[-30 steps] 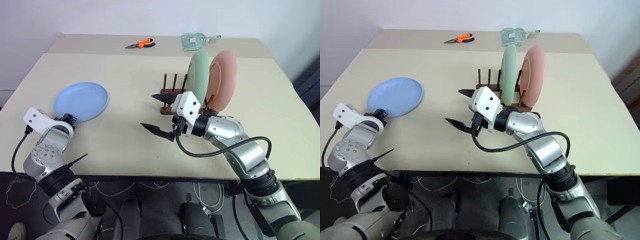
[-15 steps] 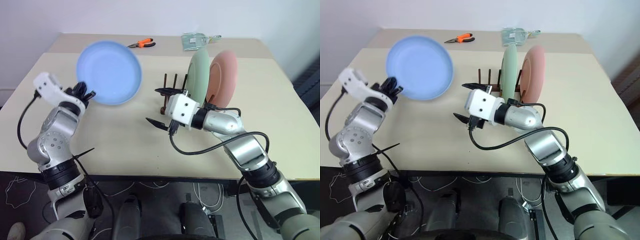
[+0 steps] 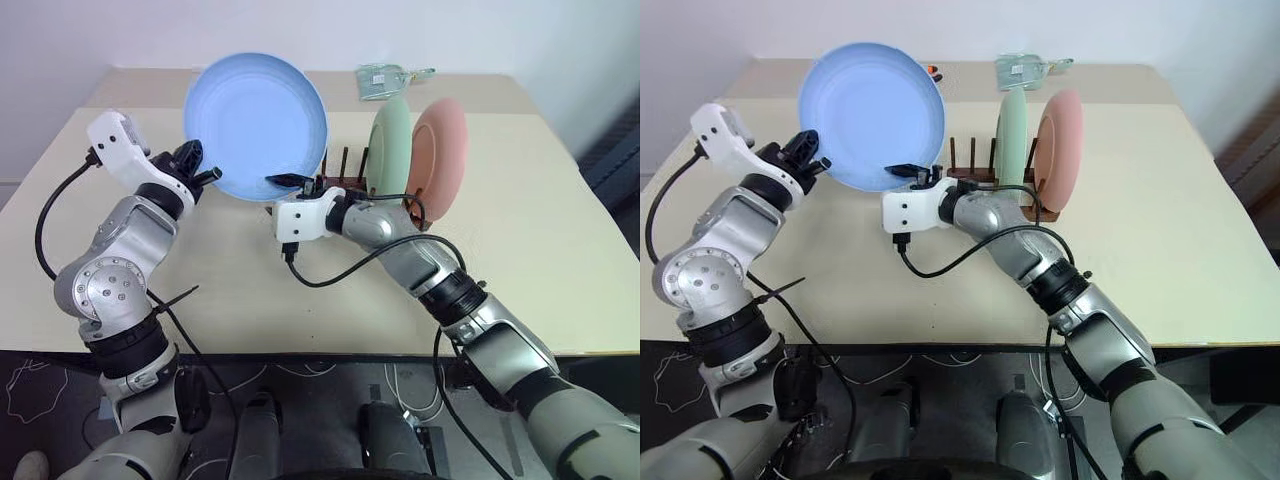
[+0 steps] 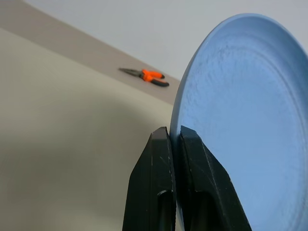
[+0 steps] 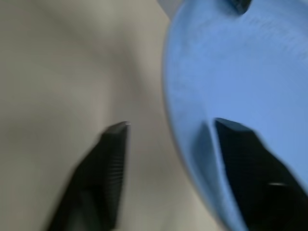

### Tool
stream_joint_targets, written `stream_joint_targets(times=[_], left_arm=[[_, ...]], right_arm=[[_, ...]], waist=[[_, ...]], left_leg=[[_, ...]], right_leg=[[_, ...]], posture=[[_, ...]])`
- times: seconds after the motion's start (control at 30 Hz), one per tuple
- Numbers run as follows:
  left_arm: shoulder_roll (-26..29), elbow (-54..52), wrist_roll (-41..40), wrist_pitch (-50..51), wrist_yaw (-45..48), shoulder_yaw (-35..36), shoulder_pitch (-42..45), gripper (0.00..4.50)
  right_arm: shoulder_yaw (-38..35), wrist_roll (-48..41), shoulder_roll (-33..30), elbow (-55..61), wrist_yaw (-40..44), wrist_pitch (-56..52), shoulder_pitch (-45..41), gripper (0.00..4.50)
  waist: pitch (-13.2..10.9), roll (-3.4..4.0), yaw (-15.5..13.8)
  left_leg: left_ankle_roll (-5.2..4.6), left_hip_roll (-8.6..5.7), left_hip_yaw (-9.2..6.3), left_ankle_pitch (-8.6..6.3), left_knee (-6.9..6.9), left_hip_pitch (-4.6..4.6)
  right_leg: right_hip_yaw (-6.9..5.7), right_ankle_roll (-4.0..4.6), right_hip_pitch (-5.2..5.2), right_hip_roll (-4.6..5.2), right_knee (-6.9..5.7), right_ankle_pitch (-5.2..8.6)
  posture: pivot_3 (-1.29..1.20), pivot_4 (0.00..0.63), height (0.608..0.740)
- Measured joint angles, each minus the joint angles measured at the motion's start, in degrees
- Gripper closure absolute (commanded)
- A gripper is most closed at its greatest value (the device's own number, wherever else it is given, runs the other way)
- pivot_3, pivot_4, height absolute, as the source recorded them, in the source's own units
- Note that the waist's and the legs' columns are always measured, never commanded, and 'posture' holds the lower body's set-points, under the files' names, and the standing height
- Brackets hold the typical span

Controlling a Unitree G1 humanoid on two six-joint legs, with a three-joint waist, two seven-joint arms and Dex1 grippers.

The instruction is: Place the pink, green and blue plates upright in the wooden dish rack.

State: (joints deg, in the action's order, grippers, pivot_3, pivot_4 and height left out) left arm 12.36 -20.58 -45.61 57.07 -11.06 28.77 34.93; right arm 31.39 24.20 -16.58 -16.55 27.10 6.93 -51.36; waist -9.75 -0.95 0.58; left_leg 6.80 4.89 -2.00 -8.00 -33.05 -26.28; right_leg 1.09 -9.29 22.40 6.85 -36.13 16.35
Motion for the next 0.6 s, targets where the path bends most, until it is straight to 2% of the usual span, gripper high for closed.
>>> stream_joint_targets(times=[0.03, 0.07, 0.1, 0.17, 0.27, 0.33, 0.4, 0.47, 0.53, 0.6], left_arm=[[0.0, 0.0, -0.1, 0.0, -0.2, 0.0, -0.3, 4.5], [0.0, 0.0, -0.5, 0.0, -0.2, 0.1, -0.5, 4.18], [0.0, -0.2, -1.3, -0.1, -0.2, 0.1, -0.4, 3.81], [-0.9, -0.2, -2.9, -0.5, -0.8, 0.8, -0.3, 3.07], [-3.9, 1.5, -6.0, -6.2, -3.2, 5.3, 2.6, 1.64], [-2.8, 3.0, -5.7, -12.2, -4.0, 7.7, 6.4, 1.64], [1.8, 4.0, -3.2, -17.2, -3.2, 8.6, 7.9, 1.64], [6.5, 5.3, 0.5, -20.3, -0.7, 7.9, 5.7, 1.64], [10.9, 7.0, 5.6, -22.5, 3.8, 4.3, 0.3, 1.64], [16.1, 6.8, 12.3, -25.9, 11.2, -4.0, -9.0, 1.64]], right_arm=[[0.0, 0.4, 0.0, -0.2, -0.1, 0.4, 0.1, 3.73], [0.1, 1.0, -0.2, -0.2, 0.2, 1.0, 0.4, 4.25], [0.3, 1.6, -0.3, -0.3, 0.4, 1.6, 0.8, 4.5], [0.1, 2.0, -0.4, 0.1, 0.2, 2.0, 1.7, 4.5], [-1.4, 2.3, -1.1, 1.8, 0.1, 2.0, 2.8, 4.5], [-3.0, 1.3, -0.8, 4.2, 0.1, 2.1, 4.2, 4.5], [-5.2, -0.9, -0.6, 7.0, -0.2, 2.2, 6.0, 4.5], [-8.6, -4.3, 0.2, 9.3, -0.2, 1.7, 7.6, 4.5], [-12.7, -11.6, 2.0, 12.9, 0.8, -0.4, 9.9, 4.5], [-18.7, -26.4, 6.9, 21.2, 2.3, -8.5, 14.1, 4.5]], waist=[[0.0, 0.0, 0.0], [0.0, 0.0, 0.0], [0.0, 0.0, 0.0], [0.0, 0.0, 0.0], [-0.1, -0.1, -0.1], [-0.1, -0.13, 0.0], [-0.1, -0.11, 0.4], [-0.1, -0.09, 0.2], [-0.1, -0.09, 0.0], [-0.1, -0.05, 0.0]], left_leg=[[-0.01, 0.0, 0.0, 0.0, 0.0, 0.0], [-0.02, 0.0, -0.01, -0.01, 0.0, 0.0], [-0.03, 0.0, -0.01, -0.02, 0.0, 0.0], [-0.02, 0.0, -0.01, -0.01, 0.0, 0.0], [-0.02, 0.01, -0.05, -0.01, -0.01, -0.01], [0.02, 0.01, -0.05, 0.01, 0.0, -0.01], [0.05, 0.01, -0.02, 0.03, 0.07, 0.04], [0.07, 0.01, -0.02, 0.03, 0.15, 0.1], [0.07, 0.01, -0.02, 0.03, 0.18, 0.09], [0.07, 0.02, 0.0, 0.01, 0.21, 0.09]], right_leg=[[0.0, 0.0, 0.01, 0.0, 0.0, 0.0], [-0.01, 0.0, 0.01, 0.0, -0.01, 0.0], [-0.01, 0.0, 0.0, -0.01, 0.0, 0.0], [0.0, 0.0, 0.0, -0.01, 0.0, 0.0], [-0.03, 0.01, 0.01, -0.04, -0.01, 0.0], [-0.02, 0.01, 0.0, -0.05, 0.0, 0.0], [0.01, 0.0, 0.0, -0.05, 0.01, 0.0], [-0.01, 0.0, -0.01, -0.05, -0.02, 0.0], [-0.01, 0.0, -0.02, -0.05, -0.01, 0.0], [-0.01, 0.01, -0.09, -0.04, 0.01, 0.0]], posture=[[0.0, 0.15, 0.74], [0.0, 0.15, 0.74], [0.0, 0.15, 0.74], [0.0, 0.15, 0.74], [0.0, 0.15, 0.74], [0.0, 0.15, 0.74], [0.0, 0.15, 0.74], [0.0, 0.15, 0.74], [0.0, 0.15, 0.74], [0.0, 0.15, 0.74]])
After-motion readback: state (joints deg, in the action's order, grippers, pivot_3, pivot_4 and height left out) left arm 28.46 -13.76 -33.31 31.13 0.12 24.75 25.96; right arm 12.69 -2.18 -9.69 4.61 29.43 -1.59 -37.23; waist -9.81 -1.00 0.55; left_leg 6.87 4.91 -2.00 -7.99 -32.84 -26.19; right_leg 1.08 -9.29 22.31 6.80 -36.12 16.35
